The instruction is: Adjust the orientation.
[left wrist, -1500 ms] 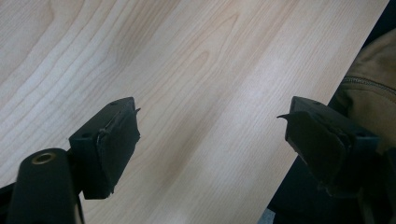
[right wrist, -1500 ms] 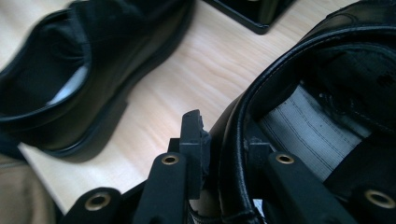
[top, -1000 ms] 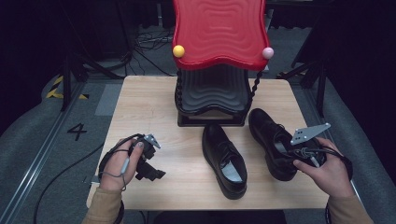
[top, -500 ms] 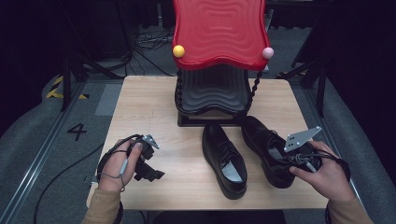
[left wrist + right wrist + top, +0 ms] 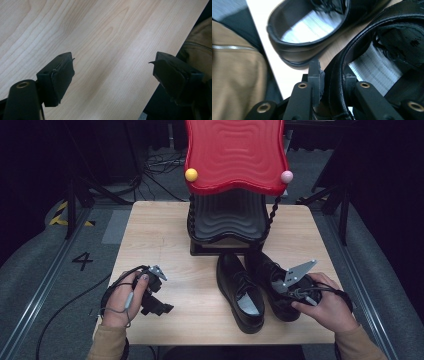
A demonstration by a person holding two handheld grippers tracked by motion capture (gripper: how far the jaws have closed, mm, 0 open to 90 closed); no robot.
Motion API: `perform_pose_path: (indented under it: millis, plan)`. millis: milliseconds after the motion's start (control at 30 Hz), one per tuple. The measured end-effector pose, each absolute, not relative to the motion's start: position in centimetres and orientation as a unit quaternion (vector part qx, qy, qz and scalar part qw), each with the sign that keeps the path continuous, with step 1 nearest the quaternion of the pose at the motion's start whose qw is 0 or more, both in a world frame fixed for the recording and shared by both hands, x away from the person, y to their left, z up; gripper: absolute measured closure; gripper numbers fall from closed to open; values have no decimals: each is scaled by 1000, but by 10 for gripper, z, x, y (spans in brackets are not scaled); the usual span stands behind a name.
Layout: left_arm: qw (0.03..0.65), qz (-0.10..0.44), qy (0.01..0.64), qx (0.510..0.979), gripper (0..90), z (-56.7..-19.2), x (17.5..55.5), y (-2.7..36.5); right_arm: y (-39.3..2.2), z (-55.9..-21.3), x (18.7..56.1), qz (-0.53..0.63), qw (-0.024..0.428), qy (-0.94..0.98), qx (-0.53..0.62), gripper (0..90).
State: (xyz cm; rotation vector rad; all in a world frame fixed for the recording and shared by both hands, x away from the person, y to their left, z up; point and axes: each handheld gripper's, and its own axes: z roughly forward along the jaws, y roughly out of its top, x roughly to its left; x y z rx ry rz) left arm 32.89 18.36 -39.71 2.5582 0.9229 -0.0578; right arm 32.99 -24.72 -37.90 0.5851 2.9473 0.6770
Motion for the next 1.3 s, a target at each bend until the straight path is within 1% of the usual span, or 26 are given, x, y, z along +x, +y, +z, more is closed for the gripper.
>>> perform_pose_path:
  millis: [133, 200, 233, 300, 433, 533, 700, 800, 867, 900, 1033, 1067, 1133, 1300]
  plan:
    - [215, -19, 333, 918, 176, -395, 327, 185, -235, -387, 327, 206, 45, 960, 187, 758]
    - [214, -20, 332, 918, 176, -395, 327, 185, -231, -393, 328, 201, 42, 960, 189, 756]
    - [213, -21, 334, 918, 176, -395, 327, 185, -230, -396, 328, 201, 40, 960, 190, 753]
    - [213, -21, 332, 919, 176, -395, 328, 184, -226, -405, 330, 202, 19, 960, 192, 750]
    - [211, -19, 330, 920, 176, -395, 329, 184, -225, -409, 331, 200, 10, 960, 195, 753]
    - [210, -21, 328, 921, 176, -397, 331, 182, -229, -411, 334, 211, -6, 956, 205, 755]
    - [213, -22, 323, 922, 176, -395, 332, 178, -231, -414, 333, 217, -14, 952, 217, 745]
    - [210, -23, 321, 923, 176, -395, 334, 177, -235, -414, 334, 226, -26, 947, 225, 711]
    - [211, -25, 320, 923, 176, -396, 335, 176, -238, -412, 335, 233, -28, 941, 243, 613]
    - [212, -26, 322, 922, 176, -396, 335, 176, -240, -410, 335, 238, -26, 938, 252, 588]
    - [212, -25, 320, 923, 177, -397, 336, 176, -246, -402, 333, 247, -27, 930, 269, 560]
    - [211, -26, 321, 923, 176, -397, 336, 175, -249, -397, 332, 256, -22, 924, 283, 539]
    - [210, -25, 318, 924, 177, -397, 337, 175, -251, -391, 331, 264, -26, 916, 302, 535]
    - [210, -26, 320, 923, 177, -397, 336, 175, -250, -381, 329, 289, -32, 895, 338, 472]
